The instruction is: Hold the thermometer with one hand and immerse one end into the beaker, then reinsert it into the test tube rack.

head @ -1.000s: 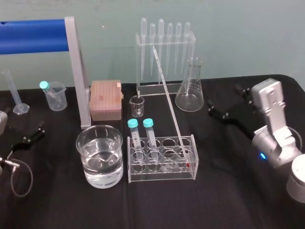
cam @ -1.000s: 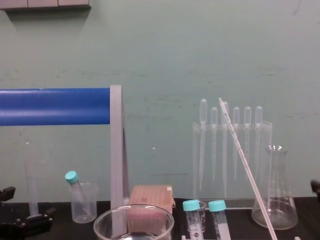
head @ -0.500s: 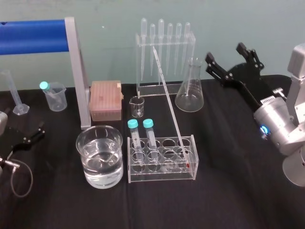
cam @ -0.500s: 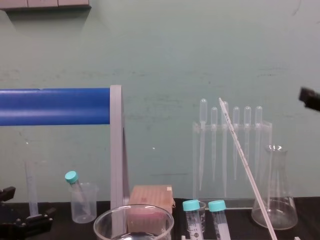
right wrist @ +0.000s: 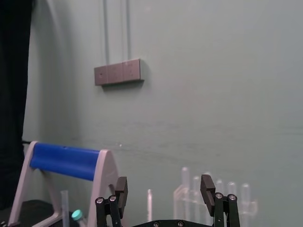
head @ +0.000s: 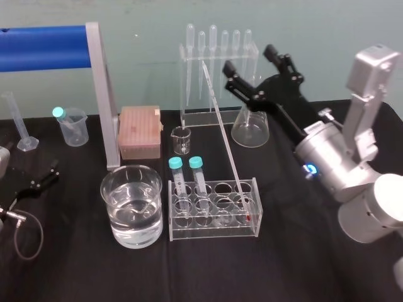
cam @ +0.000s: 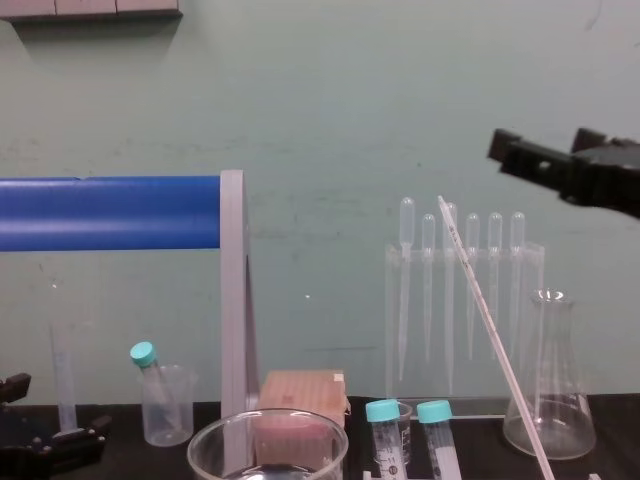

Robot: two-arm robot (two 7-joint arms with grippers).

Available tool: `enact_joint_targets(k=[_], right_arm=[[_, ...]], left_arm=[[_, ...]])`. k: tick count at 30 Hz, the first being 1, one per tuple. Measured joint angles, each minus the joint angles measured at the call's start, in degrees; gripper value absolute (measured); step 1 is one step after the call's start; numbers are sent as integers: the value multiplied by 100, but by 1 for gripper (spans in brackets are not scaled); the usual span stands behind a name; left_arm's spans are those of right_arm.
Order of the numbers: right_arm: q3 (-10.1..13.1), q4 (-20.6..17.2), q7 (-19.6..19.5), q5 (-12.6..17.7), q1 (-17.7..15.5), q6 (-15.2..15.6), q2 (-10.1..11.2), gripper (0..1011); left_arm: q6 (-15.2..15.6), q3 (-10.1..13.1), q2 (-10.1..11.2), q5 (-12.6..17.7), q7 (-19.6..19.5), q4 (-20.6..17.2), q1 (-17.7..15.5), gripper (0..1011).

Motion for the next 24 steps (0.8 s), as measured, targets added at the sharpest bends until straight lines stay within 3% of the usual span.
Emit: enact_joint_targets(k=[8,24], right_arm=[[-217,342,-53,-268,351,557,-312,1003],[-248,605,-83,-478,573,1439,-582,1003]], left_arm=[[0,0,0,0,0,0,0,1008],[0,0,0,0,0,0,0,1008]])
